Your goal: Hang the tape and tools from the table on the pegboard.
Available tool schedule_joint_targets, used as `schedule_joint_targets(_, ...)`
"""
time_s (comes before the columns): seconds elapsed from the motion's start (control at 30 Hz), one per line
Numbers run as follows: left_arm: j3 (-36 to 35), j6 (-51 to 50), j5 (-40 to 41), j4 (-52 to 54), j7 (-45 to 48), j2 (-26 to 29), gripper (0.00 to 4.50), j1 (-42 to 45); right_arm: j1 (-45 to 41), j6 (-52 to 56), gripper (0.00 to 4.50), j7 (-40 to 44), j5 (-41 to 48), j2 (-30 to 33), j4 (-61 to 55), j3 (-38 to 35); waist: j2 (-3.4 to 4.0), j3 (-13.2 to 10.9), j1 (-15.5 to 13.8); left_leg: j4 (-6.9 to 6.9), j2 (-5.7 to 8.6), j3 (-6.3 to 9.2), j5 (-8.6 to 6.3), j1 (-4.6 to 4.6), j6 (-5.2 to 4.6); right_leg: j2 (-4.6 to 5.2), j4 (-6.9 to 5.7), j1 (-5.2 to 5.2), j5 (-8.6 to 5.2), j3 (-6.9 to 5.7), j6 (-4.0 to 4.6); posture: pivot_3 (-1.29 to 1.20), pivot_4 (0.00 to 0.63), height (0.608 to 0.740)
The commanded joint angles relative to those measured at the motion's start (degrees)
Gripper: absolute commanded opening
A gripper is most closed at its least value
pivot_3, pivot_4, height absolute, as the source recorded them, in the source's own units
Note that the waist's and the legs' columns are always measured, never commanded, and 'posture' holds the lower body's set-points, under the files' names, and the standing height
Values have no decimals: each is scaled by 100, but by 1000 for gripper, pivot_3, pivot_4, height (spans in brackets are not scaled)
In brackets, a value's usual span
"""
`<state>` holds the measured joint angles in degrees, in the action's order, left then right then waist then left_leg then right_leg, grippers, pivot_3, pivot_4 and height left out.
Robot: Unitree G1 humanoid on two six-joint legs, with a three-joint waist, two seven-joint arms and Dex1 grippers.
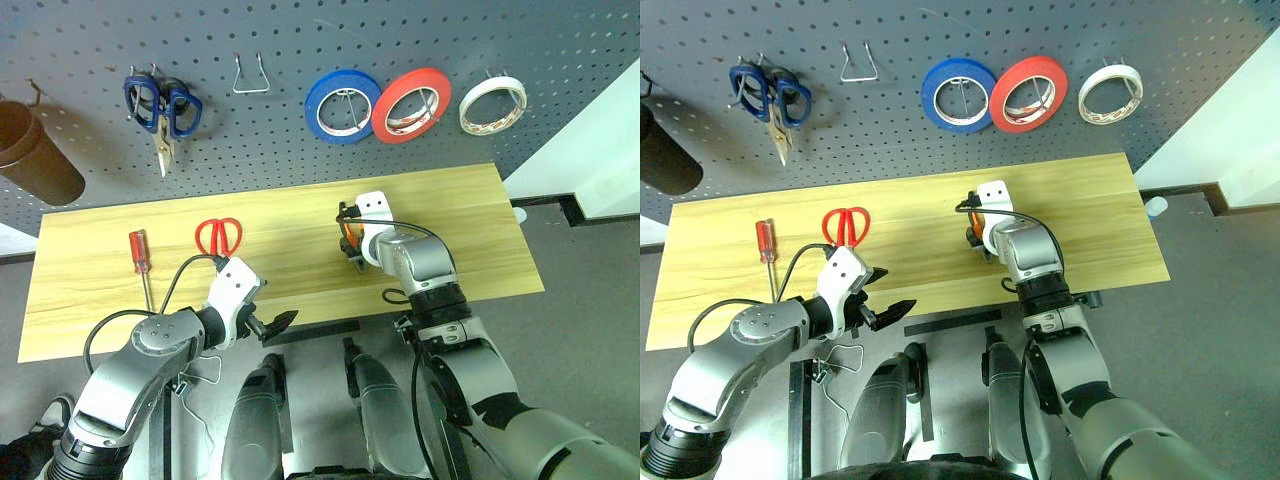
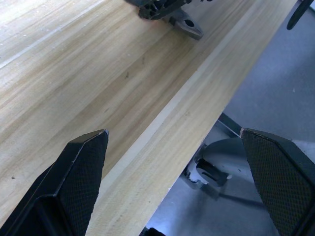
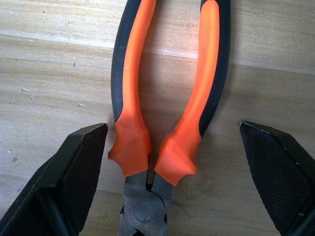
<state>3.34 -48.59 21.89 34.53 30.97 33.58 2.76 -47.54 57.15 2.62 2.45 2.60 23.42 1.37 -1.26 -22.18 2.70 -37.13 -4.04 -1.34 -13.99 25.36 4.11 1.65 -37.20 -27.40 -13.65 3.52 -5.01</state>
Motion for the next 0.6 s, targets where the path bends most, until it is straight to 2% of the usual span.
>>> schedule_joint_targets(0.03,-73,-17,55,222,-28,34,4500,-75,-44,5,3539,30,-10,28,68,-24,0,-2,0,0,0,0,0,0,0,0,0,0,0,0,0,-24,452,721)
schedule_joint_targets(0.17,-65,4,52,189,-46,28,4500,-56,-73,-58,2152,59,-18,43,148,5,0,-3,7,1,0,0,0,0,0,0,1,0,0,0,0,-22,448,721)
schedule_joint_targets(0.4,-44,62,35,129,-44,35,4500,-24,-88,-152,2114,126,-35,48,195,63,0,-3,22,0,0,0,0,0,0,0,1,0,0,0,0,-17,439,721)
schedule_joint_targets(0.6,-73,272,48,-23,85,25,4500,133,110,-310,2114,360,-29,228,-285,140,0,-3,17,1,0,0,0,1,0,0,3,-1,0,0,-1,-14,413,721)
